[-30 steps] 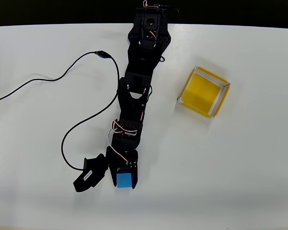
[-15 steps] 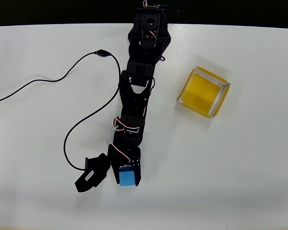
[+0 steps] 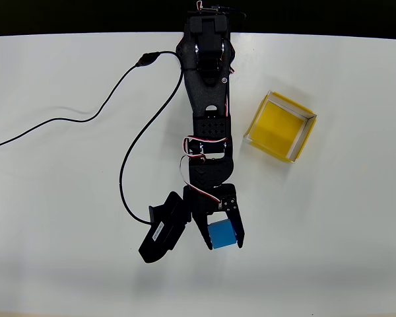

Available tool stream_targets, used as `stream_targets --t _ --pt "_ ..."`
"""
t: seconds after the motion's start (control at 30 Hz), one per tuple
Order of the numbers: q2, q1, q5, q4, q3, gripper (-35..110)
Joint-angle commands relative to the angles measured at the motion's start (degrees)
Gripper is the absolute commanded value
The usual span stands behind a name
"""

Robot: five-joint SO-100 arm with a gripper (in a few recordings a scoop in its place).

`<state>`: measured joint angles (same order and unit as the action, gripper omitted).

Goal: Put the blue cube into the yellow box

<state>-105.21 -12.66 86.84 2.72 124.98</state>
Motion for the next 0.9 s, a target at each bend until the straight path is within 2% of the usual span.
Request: stream_targets --t 0.0,0.27,0.47,0.67,0.87 --pt "-15.21 -5.36 -2.2 -13.01 -1.58 17" --pt "-26.37 -17.84 -8.88 -41.75 -1.85 17" --pt "-28.92 -27.42 -15.12 -56.95 -2.2 17" --pt "-28.04 -34.98 -20.74 -64.51 -1.41 18" --pt "-25.84 -37.09 -22.15 -63.81 2.2 18"
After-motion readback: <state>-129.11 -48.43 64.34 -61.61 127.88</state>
